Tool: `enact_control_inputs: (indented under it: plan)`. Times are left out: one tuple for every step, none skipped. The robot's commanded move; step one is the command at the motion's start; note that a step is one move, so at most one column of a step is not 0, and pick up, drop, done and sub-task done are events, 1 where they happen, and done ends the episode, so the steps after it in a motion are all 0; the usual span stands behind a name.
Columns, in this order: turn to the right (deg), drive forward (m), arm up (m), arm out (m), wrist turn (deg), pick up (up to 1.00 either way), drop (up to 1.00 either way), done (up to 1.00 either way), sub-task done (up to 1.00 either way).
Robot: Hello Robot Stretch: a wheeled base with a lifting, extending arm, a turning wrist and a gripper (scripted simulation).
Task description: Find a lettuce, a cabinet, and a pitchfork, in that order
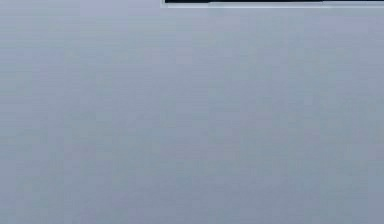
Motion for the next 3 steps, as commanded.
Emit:
enact_control_inputs:
  plan:
    - [-45.0,0.0,0.0,0.0,0.0,0.0,0.0,0.0,0.0]
    - [-24.0,0.0,0.0,0.0,0.0,0.0,0.0,0.0,0.0]
    - [0.0,0.6,0.0,0.0,0.0,0.0,0.0,0.0,0.0]
